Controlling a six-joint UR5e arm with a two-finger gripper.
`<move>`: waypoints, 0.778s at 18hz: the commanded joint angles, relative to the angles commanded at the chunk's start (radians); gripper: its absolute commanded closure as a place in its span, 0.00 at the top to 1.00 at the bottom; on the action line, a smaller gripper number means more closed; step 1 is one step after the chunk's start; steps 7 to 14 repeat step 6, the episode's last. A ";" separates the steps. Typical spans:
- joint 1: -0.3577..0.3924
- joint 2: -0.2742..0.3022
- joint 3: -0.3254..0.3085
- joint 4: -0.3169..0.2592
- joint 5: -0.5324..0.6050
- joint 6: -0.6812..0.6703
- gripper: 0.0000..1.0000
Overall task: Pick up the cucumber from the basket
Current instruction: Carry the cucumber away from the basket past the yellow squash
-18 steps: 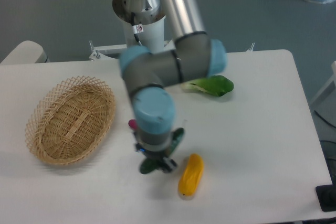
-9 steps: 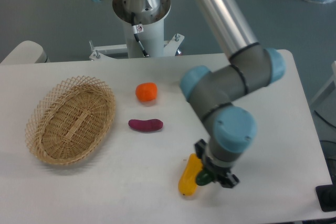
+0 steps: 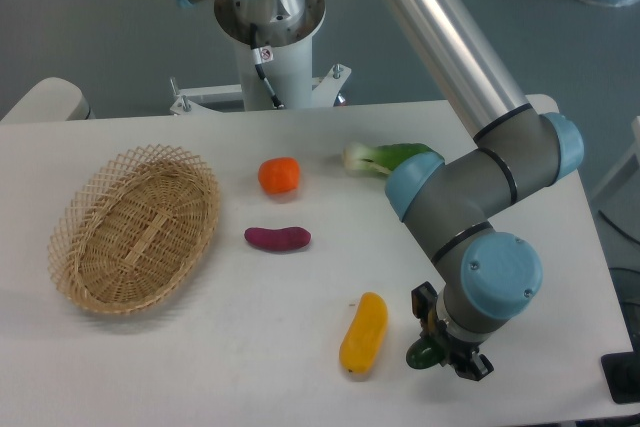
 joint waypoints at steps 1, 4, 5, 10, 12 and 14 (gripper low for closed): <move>-0.002 0.002 -0.002 0.002 0.000 0.000 0.12; -0.002 0.002 -0.003 0.002 0.000 0.000 0.12; -0.002 0.002 -0.005 0.003 0.000 -0.002 0.12; -0.002 0.002 -0.005 0.003 0.000 0.000 0.12; -0.002 0.002 -0.005 0.003 0.000 0.000 0.12; -0.002 0.002 -0.005 0.003 0.000 0.000 0.12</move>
